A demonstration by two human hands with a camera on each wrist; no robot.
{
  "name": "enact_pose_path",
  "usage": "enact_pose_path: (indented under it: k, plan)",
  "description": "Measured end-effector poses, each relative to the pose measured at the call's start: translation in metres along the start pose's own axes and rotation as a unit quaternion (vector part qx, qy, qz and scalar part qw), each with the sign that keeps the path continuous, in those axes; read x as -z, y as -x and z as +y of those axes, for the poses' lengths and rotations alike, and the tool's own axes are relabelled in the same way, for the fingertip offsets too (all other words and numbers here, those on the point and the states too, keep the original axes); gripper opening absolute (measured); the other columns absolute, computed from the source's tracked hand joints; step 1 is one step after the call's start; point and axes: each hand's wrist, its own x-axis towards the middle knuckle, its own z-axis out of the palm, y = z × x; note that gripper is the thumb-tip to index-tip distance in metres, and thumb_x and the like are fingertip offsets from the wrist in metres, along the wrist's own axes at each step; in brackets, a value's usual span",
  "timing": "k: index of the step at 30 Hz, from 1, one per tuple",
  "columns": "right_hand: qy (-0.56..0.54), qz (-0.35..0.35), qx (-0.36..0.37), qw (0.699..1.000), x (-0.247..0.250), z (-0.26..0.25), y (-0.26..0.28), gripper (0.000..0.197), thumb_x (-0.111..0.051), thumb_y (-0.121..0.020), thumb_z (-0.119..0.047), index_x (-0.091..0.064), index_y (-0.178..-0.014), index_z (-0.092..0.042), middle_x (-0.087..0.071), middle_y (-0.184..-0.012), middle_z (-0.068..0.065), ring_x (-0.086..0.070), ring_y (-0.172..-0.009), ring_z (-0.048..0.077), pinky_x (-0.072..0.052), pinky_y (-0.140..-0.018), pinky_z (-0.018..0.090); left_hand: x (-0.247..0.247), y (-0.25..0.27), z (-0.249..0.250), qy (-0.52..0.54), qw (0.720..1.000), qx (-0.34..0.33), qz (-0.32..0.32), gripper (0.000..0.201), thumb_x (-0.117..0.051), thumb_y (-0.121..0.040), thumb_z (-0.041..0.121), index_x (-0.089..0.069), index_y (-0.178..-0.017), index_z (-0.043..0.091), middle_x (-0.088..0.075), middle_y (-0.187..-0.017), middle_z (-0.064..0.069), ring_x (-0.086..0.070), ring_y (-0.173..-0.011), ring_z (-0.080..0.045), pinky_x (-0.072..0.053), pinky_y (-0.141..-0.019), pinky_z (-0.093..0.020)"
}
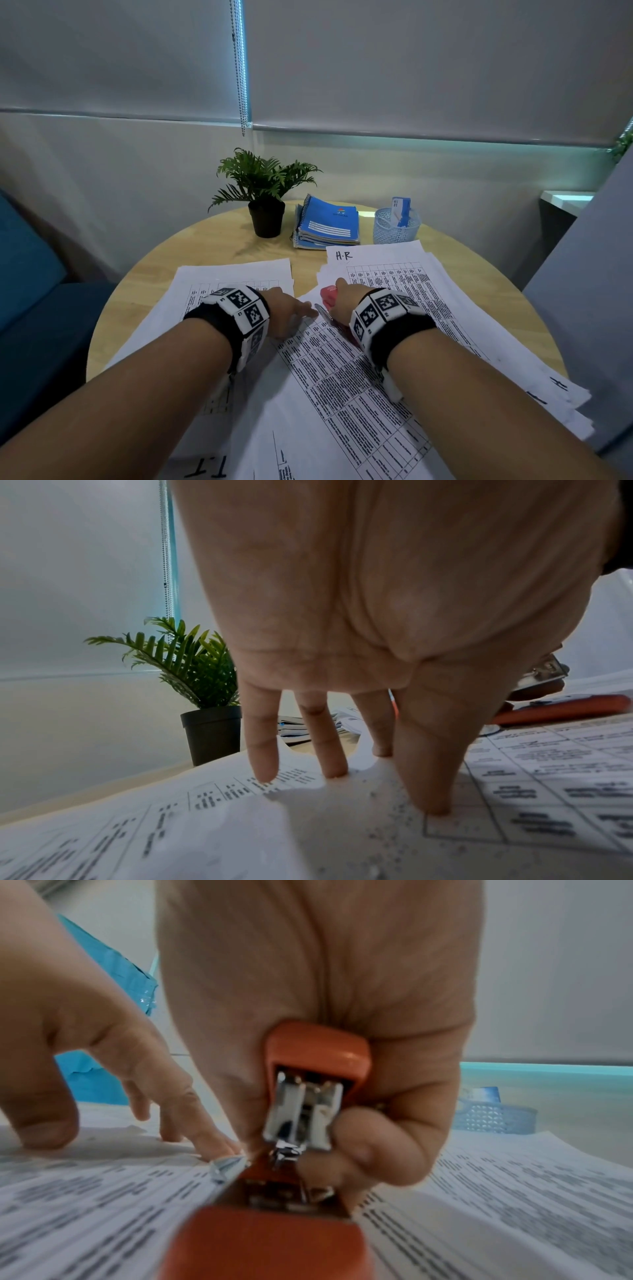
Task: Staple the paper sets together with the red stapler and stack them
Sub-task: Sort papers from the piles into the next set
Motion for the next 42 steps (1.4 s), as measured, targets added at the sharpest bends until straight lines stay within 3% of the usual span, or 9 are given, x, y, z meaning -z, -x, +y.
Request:
enact_pose_path:
  k: [2, 7, 12, 17, 21, 29, 33, 37, 42]
  plan:
    - [0.02, 0.006, 0.013, 1.0, -0.001, 0.002, -0.003, 0.042, -0.044, -0.1, -0.025, -0.033, -0.135, -0.005, -0.046, -0.132, 0.011, -0.052, -0.118, 0.029, -0.041, -0.088, 0.033, 0.0, -0.002, -0.002, 0.006, 1.0, -0.014, -0.007, 0.05, -0.041, -0.097, 0.018, -0.032, -0.145, 0.029, -0.047, -0.139, -0.001, -0.047, -0.098, -0.014, -0.034, -0.062, 0.0]
    - [0.03, 0.001, 0.029, 0.999, 0.003, 0.004, 0.0, 0.043, -0.04, -0.1, -0.035, -0.035, -0.135, -0.009, -0.05, -0.129, 0.01, -0.053, -0.116, 0.029, -0.044, -0.095, 0.039, 0.003, -0.001, -0.001, -0.055, 0.998, -0.024, 0.001, 0.051, -0.031, -0.093, 0.03, -0.033, -0.144, 0.033, -0.049, -0.14, 0.001, -0.05, -0.121, -0.023, -0.033, -0.096, -0.022]
    - [0.062, 0.007, 0.012, 0.998, -0.002, 0.011, -0.014, 0.042, -0.055, -0.094, -0.033, -0.04, -0.128, -0.013, -0.053, -0.093, 0.002, -0.057, -0.096, 0.028, -0.049, -0.09, 0.041, 0.002, -0.005, -0.004, -0.047, 0.999, -0.022, -0.015, 0.054, -0.037, -0.089, 0.03, -0.036, -0.143, 0.034, -0.048, -0.14, 0.002, -0.051, -0.12, -0.021, -0.033, -0.097, -0.023]
    - [0.133, -0.001, 0.064, 0.989, -0.002, 0.014, -0.026, 0.036, -0.052, -0.096, -0.032, -0.041, -0.126, -0.017, -0.055, -0.118, 0.009, -0.049, -0.077, 0.023, -0.044, -0.066, 0.032, 0.004, -0.004, -0.003, -0.044, 0.999, -0.023, -0.001, 0.051, -0.036, -0.096, 0.019, -0.031, -0.144, 0.035, -0.043, -0.144, -0.001, -0.047, -0.124, -0.023, -0.032, -0.097, -0.022]
    - [0.156, 0.0, 0.071, 0.985, -0.004, 0.017, -0.034, 0.034, -0.053, -0.095, -0.034, -0.04, -0.121, -0.016, -0.059, -0.095, 0.007, -0.039, -0.057, 0.013, -0.035, -0.049, 0.027, 0.001, -0.005, -0.002, -0.046, 0.999, -0.025, 0.003, 0.06, -0.024, -0.084, 0.041, -0.033, -0.143, 0.037, -0.043, -0.145, 0.002, -0.049, -0.123, -0.019, -0.031, -0.089, -0.018]
    - [0.105, -0.006, 0.046, 0.993, -0.002, 0.02, -0.018, 0.033, -0.053, -0.096, -0.033, -0.046, -0.118, -0.01, -0.052, -0.079, 0.002, -0.05, -0.066, 0.021, -0.051, -0.074, 0.035, 0.003, -0.011, -0.006, -0.044, 0.998, -0.037, -0.028, 0.06, -0.048, -0.092, 0.013, -0.029, -0.145, 0.036, -0.023, -0.155, 0.008, -0.034, -0.136, -0.018, -0.026, -0.108, -0.024]
    - [0.098, 0.008, 0.027, 0.995, 0.0, 0.043, 0.005, 0.039, -0.033, -0.101, -0.041, -0.045, -0.123, -0.012, -0.058, -0.115, 0.009, -0.057, -0.101, 0.03, -0.04, -0.078, 0.034, 0.005, -0.017, -0.01, 0.013, 1.0, -0.027, -0.009, 0.051, -0.056, -0.089, 0.019, -0.045, -0.137, 0.035, -0.035, -0.148, 0.008, -0.037, -0.133, -0.013, -0.027, -0.107, -0.026]
    - [0.084, 0.043, -0.048, 0.994, -0.019, 0.084, 0.001, 0.033, -0.03, -0.096, -0.048, -0.05, -0.1, -0.022, -0.061, -0.106, 0.008, -0.06, -0.087, 0.028, -0.051, -0.082, 0.045, 0.0, -0.021, -0.007, 0.027, 0.997, 0.046, 0.057, 0.053, -0.066, -0.084, 0.026, -0.045, -0.132, 0.02, -0.044, -0.134, -0.005, -0.048, -0.119, -0.022, -0.04, -0.096, -0.026]
    - [-0.005, 0.039, -0.153, 0.987, -0.024, 0.11, -0.001, 0.053, -0.043, -0.089, -0.057, -0.042, -0.129, -0.023, -0.042, -0.135, 0.008, -0.05, -0.119, 0.031, -0.045, -0.095, 0.044, 0.005, -0.022, -0.003, 0.004, 0.992, 0.117, 0.044, 0.073, -0.074, -0.071, 0.043, -0.044, -0.132, 0.017, -0.046, -0.127, -0.006, -0.05, -0.116, -0.022, -0.043, -0.093, -0.029]
